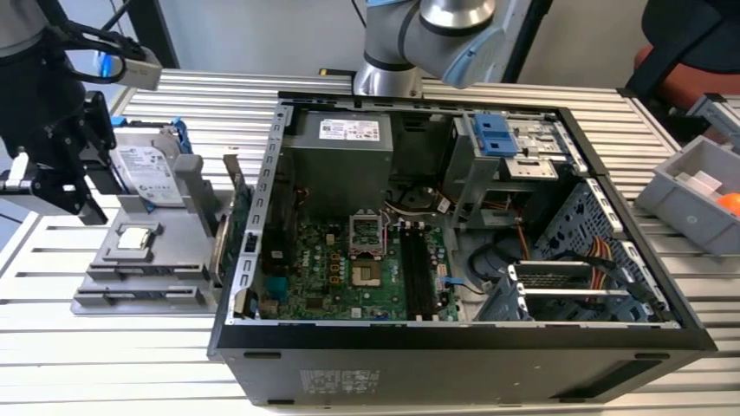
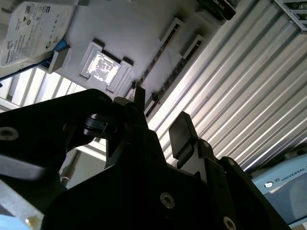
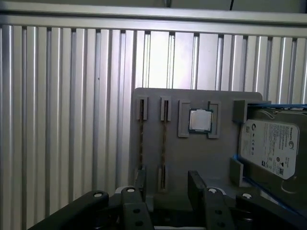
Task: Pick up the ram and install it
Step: 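Pick up the ram and move it above insertion slot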
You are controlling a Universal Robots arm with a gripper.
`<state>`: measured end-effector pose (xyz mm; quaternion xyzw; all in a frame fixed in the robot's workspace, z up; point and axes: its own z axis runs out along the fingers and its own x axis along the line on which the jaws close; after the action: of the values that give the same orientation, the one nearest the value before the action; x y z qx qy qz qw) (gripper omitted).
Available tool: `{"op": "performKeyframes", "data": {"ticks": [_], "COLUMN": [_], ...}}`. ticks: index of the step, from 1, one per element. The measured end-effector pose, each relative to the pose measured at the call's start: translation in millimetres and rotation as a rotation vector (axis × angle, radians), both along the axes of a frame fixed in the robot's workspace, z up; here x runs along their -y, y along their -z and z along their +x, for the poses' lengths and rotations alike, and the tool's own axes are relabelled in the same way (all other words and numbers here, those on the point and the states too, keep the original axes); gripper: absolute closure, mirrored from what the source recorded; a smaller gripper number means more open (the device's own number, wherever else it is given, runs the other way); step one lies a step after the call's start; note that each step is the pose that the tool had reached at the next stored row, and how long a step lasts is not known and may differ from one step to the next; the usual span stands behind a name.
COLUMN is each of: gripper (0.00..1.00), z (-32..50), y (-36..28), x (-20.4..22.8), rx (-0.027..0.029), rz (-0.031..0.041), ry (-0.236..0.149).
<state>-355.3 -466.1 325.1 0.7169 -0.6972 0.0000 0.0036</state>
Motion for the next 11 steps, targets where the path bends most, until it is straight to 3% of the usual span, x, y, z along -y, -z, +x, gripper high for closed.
{"op": "performKeyframes", "data": {"ticks": [11], "gripper": [0.0], "z": [0.0], "y": [10.3], "x": [1.0], "rx": [-0.0001], "rz": [-0.0001], "ry": [0.0]}}
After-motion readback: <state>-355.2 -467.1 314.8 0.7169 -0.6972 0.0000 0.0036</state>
